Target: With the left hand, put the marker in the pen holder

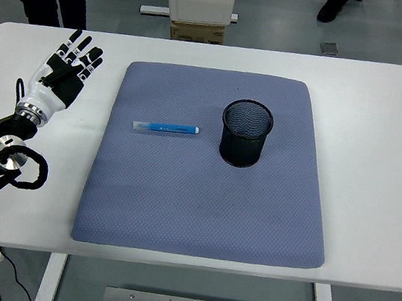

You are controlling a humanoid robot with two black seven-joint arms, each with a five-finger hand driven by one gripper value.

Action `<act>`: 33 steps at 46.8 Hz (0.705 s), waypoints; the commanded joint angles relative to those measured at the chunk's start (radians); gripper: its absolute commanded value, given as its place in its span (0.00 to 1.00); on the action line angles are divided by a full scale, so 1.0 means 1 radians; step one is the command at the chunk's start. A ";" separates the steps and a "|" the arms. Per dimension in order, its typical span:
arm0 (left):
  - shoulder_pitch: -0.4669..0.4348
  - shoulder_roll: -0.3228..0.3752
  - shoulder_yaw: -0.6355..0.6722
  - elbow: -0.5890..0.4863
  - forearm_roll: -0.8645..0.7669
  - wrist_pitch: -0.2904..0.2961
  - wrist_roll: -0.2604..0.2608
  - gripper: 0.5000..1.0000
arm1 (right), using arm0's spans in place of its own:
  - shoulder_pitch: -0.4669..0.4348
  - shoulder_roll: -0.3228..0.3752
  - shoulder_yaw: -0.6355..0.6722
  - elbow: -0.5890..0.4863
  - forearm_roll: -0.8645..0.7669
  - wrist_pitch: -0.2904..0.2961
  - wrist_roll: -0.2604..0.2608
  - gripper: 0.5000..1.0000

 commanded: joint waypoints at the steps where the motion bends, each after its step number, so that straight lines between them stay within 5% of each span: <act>1: 0.002 0.000 0.000 0.000 0.006 -0.001 -0.002 1.00 | 0.000 0.000 -0.001 0.000 0.000 0.000 0.000 1.00; 33: -0.011 -0.021 0.000 0.012 0.001 -0.004 0.000 1.00 | 0.000 0.000 -0.001 0.000 0.000 0.000 0.000 1.00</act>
